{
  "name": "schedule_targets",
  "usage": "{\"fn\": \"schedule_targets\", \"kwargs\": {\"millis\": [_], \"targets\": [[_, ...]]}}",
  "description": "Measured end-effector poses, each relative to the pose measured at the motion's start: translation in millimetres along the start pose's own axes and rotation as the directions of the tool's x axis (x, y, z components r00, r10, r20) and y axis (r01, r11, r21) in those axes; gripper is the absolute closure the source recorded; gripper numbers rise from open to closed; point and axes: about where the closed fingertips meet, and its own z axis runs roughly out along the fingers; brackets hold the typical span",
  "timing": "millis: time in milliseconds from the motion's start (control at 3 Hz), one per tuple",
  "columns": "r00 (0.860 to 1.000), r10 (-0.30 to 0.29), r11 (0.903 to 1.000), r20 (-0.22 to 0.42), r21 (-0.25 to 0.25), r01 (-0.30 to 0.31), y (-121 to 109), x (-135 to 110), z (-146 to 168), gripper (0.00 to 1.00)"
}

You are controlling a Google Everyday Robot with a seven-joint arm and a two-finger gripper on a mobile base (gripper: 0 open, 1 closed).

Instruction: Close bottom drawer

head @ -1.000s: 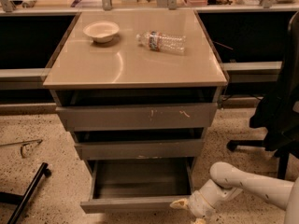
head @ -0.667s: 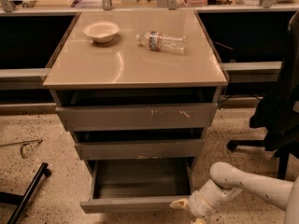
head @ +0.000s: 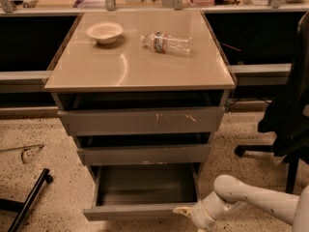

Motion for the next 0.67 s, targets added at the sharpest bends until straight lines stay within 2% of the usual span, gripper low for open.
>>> {"fn": "schedule_targets", "kwargs": {"millis": [333, 667], "targets": [[0.999, -0.025, 0.9986, -0.028, 0.046, 0.027, -9.7, 6.8, 4.6, 0.0], [0.999, -0.025, 0.9986, -0.028, 0.046, 0.027, -9.7, 6.8, 4.6, 0.0]]}}
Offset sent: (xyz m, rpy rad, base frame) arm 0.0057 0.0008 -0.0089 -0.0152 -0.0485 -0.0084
